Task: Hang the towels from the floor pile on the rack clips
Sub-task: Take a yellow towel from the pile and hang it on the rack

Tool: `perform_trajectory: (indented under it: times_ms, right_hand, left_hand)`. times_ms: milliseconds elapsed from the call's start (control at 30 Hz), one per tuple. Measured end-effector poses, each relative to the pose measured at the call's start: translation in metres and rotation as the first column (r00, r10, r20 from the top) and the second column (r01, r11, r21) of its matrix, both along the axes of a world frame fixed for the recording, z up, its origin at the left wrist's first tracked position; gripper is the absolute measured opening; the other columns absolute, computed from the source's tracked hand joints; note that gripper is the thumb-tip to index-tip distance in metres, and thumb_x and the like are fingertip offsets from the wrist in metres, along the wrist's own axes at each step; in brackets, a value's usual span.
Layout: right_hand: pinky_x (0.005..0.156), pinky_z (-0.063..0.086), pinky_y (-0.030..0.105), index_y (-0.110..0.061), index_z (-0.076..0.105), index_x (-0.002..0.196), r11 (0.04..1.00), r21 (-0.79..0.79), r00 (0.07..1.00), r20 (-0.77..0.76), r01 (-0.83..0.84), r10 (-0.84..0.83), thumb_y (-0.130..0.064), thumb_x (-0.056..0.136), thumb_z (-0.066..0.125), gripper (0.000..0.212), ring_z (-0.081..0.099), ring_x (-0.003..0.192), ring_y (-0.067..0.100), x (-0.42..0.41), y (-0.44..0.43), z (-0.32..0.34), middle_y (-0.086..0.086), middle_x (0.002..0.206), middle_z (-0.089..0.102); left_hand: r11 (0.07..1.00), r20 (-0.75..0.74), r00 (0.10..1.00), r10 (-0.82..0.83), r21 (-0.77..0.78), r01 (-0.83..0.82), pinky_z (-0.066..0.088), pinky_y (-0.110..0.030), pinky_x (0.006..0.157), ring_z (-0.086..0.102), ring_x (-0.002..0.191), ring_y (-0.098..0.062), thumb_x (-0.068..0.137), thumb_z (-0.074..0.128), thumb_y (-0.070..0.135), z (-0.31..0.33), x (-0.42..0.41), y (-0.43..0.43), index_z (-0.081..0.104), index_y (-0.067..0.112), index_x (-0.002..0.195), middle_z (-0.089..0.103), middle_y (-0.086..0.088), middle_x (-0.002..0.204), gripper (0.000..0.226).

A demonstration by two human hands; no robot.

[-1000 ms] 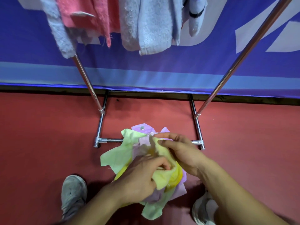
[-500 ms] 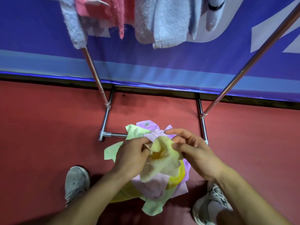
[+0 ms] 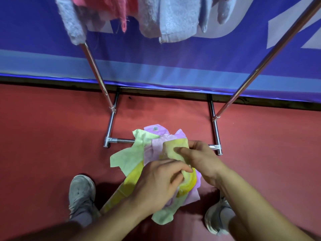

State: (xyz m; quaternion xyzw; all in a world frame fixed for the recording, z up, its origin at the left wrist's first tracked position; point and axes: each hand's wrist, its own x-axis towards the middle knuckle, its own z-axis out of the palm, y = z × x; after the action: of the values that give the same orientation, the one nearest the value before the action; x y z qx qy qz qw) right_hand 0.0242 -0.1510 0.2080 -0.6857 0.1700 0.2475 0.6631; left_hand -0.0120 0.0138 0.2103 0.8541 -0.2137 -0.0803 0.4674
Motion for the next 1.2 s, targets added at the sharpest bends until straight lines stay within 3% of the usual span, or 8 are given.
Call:
perform_trajectory:
  times_ms: [233, 333, 433, 500, 633, 933, 1067, 1200]
  right_hand:
    - [0.061, 0.035, 0.032, 0.009, 0.067, 0.088, 0.998, 0.060, 0.991, 0.133, 0.003, -0.011, -0.020, 0.076, 0.066, 0.031, 0.035, 0.069, 0.028, 0.002, 0.000, 0.007, 0.014, 0.074, 0.047]
    - [0.059, 0.030, 0.033, -0.009, 0.072, 0.075, 0.996, 0.092, 0.974, 0.227, -0.017, -0.005, -0.023, 0.067, 0.063, 0.019, 0.031, 0.069, 0.027, 0.000, 0.002, 0.016, 0.014, 0.074, 0.045]
    - [0.067, 0.036, 0.035, -0.005, 0.068, 0.072, 0.992, 0.089, 0.947, 0.317, -0.090, 0.057, -0.028, 0.064, 0.058, 0.026, 0.042, 0.071, 0.026, -0.003, 0.003, 0.024, 0.021, 0.071, 0.051]
    - [0.068, 0.040, 0.035, 0.001, 0.066, 0.074, 0.993, 0.073, 0.935, 0.348, -0.092, 0.061, -0.023, 0.067, 0.058, 0.027, 0.046, 0.073, 0.025, -0.003, 0.000, 0.023, 0.022, 0.071, 0.055]
    - [0.064, 0.038, 0.034, 0.000, 0.062, 0.069, 0.995, 0.054, 0.920, 0.379, 0.088, -0.102, -0.012, 0.074, 0.056, 0.013, 0.045, 0.069, 0.022, 0.005, -0.012, 0.019, 0.012, 0.070, 0.053]
    - [0.054, 0.042, 0.028, -0.004, 0.062, 0.075, 0.862, 0.081, 0.783, 0.382, 0.500, -0.490, -0.008, 0.089, 0.056, 0.016, 0.050, 0.058, 0.021, 0.017, -0.042, 0.027, 0.014, 0.070, 0.052]
    - [0.056, 0.043, 0.026, 0.003, 0.066, 0.078, 0.855, -0.094, 0.819, 0.357, 0.511, -0.450, -0.013, 0.096, 0.062, 0.024, 0.049, 0.061, 0.018, 0.016, -0.045, 0.010, 0.009, 0.069, 0.055]
    - [0.052, 0.036, 0.023, 0.007, 0.066, 0.082, 0.883, -0.226, 0.856, 0.427, 0.412, -0.291, -0.021, 0.098, 0.065, 0.031, 0.039, 0.060, 0.008, 0.010, -0.036, 0.002, -0.003, 0.064, 0.048]
  left_hand:
    - [0.976, -0.058, 0.974, 0.217, -0.006, -0.218, 0.057, -0.034, 0.074, 0.068, 0.083, 0.000, 0.080, 0.053, 0.018, -0.006, 0.006, 0.006, 0.061, 0.034, 0.102, 0.071, 0.023, 0.092, 0.029]
    - [0.939, 0.058, 0.942, 0.332, 0.071, -0.335, 0.057, -0.040, 0.073, 0.066, 0.094, -0.009, 0.083, 0.055, 0.023, -0.012, 0.020, 0.013, 0.049, 0.036, 0.108, 0.064, 0.017, 0.103, 0.029]
    - [0.974, 0.083, 0.975, 0.206, 0.075, -0.212, 0.052, -0.029, 0.094, 0.054, 0.125, -0.007, 0.082, 0.053, 0.018, -0.012, 0.028, 0.017, 0.049, 0.038, 0.128, 0.051, 0.018, 0.134, 0.050]
    - [0.992, 0.007, 0.994, 0.106, 0.071, -0.106, 0.045, -0.024, 0.100, 0.051, 0.130, -0.004, 0.079, 0.050, 0.026, -0.013, 0.031, 0.019, 0.064, 0.032, 0.116, 0.052, 0.019, 0.137, 0.040]
    - [0.986, -0.063, 0.992, 0.106, 0.134, -0.096, 0.043, -0.022, 0.088, 0.057, 0.103, -0.008, 0.078, 0.059, 0.028, -0.021, 0.038, 0.026, 0.060, 0.026, 0.090, 0.062, 0.015, 0.096, 0.012]
    - [0.944, -0.257, 0.962, 0.092, 0.330, -0.002, 0.039, -0.023, 0.072, 0.053, 0.087, -0.013, 0.092, 0.067, 0.037, -0.033, 0.040, 0.039, 0.052, 0.034, 0.073, 0.061, 0.011, 0.080, 0.024]
    - [0.921, -0.282, 0.930, 0.236, 0.370, -0.121, 0.032, -0.034, 0.057, 0.040, 0.057, -0.014, 0.097, 0.059, 0.041, -0.028, 0.043, 0.037, 0.045, 0.019, 0.073, 0.045, 0.007, 0.056, 0.035]
    - [0.929, -0.447, 0.819, 0.360, 0.093, -0.358, 0.028, -0.034, 0.056, 0.032, 0.054, -0.012, 0.097, 0.062, 0.040, -0.023, 0.047, 0.030, 0.055, 0.008, 0.079, 0.039, 0.009, 0.057, 0.038]
